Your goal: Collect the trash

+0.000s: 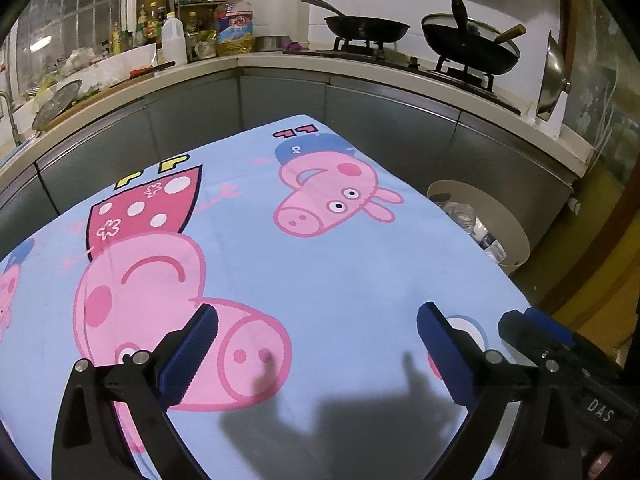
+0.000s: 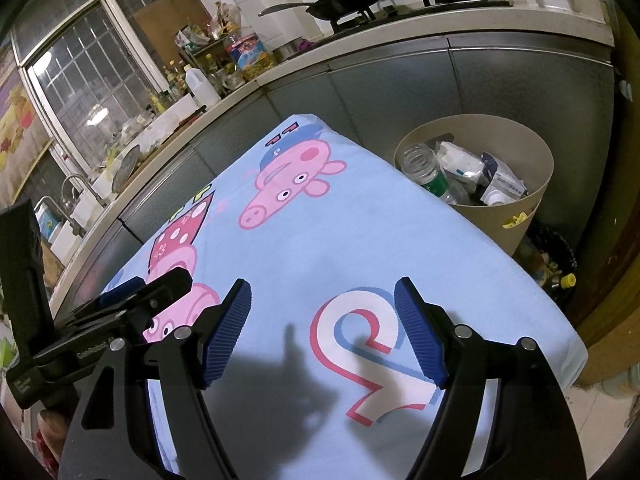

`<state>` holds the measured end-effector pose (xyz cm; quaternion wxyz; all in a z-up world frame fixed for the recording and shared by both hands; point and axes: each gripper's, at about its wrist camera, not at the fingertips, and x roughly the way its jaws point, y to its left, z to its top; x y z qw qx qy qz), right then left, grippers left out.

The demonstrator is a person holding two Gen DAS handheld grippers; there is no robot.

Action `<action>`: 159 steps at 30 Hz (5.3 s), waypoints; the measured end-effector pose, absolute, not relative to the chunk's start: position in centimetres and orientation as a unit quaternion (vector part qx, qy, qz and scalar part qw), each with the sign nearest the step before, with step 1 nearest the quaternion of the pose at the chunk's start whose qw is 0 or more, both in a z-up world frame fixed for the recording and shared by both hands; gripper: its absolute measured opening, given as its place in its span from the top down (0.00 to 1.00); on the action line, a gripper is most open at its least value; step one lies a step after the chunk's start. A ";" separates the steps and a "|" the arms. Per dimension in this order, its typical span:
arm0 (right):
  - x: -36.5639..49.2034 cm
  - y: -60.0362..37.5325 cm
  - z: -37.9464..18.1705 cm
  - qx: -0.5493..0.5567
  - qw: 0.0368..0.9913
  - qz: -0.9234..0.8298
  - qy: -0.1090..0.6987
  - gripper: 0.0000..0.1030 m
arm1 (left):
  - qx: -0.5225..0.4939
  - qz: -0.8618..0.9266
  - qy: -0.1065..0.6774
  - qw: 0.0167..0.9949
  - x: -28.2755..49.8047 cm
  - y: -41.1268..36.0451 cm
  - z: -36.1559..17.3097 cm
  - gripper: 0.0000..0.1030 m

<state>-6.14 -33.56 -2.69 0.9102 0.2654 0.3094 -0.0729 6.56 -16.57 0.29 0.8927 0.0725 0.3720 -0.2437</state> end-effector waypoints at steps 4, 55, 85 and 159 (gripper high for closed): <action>-6.2 -33.5 -2.7 0.266 0.910 -0.074 0.309 0.29 | 0.082 -0.231 0.366 0.898 6.4 -16.5 0.4 0.04; -7.2 -33.3 -2.1 0.272 0.905 -0.078 0.316 0.27 | 0.066 -0.193 0.341 0.918 5.5 -13.2 4.0 0.04; -7.4 -32.5 -2.2 0.264 0.909 -0.078 0.314 0.27 | 0.097 -0.171 0.351 0.916 5.8 -13.7 3.9 0.04; -8.8 -32.5 -0.4 0.244 0.924 -0.086 0.281 0.27 | 0.130 -0.187 0.347 0.910 4.1 -15.6 3.4 0.04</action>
